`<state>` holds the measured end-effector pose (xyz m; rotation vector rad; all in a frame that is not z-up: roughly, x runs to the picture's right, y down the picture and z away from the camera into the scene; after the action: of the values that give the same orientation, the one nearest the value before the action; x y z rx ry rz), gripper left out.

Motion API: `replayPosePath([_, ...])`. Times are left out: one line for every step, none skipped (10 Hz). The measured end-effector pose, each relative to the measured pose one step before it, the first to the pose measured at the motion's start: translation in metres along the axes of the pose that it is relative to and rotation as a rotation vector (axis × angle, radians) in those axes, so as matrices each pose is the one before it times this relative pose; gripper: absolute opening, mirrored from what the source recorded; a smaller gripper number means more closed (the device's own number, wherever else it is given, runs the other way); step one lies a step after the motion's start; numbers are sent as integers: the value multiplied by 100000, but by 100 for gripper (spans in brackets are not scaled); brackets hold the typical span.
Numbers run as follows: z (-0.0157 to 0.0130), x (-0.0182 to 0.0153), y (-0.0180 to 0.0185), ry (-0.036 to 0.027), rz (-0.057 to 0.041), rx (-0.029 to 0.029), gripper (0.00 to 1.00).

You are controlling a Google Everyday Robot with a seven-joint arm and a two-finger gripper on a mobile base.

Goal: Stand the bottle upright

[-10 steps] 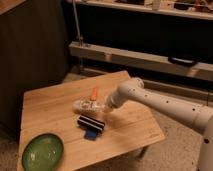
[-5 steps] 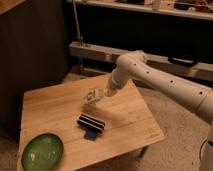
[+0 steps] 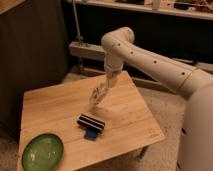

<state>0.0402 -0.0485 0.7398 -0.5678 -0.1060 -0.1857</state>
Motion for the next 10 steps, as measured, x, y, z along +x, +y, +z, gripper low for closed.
replayPosePath([-35,384,320,1203,-640,-1315,13])
replayPosePath([90,197,348,1014,-722,-1312,13])
replayPosePath([143,626,586,1808,-418,-1823,13])
replayPosePath([95,552,362,1679,-125,-888,13])
replayPosePath([132,266,289,1950,-728,-897,13])
replayPosePath([138,78,201,1307,-645,-714,13])
replayPosePath([368,211,374,2533,-1011,-1507,13])
replayPosePath([601,22,358,1989,-1157,-1527,13])
replayPosePath([533,-226,206,1247,-900,-949,13])
replayPosePath([742,-325,283,1262,-948,-1145,13])
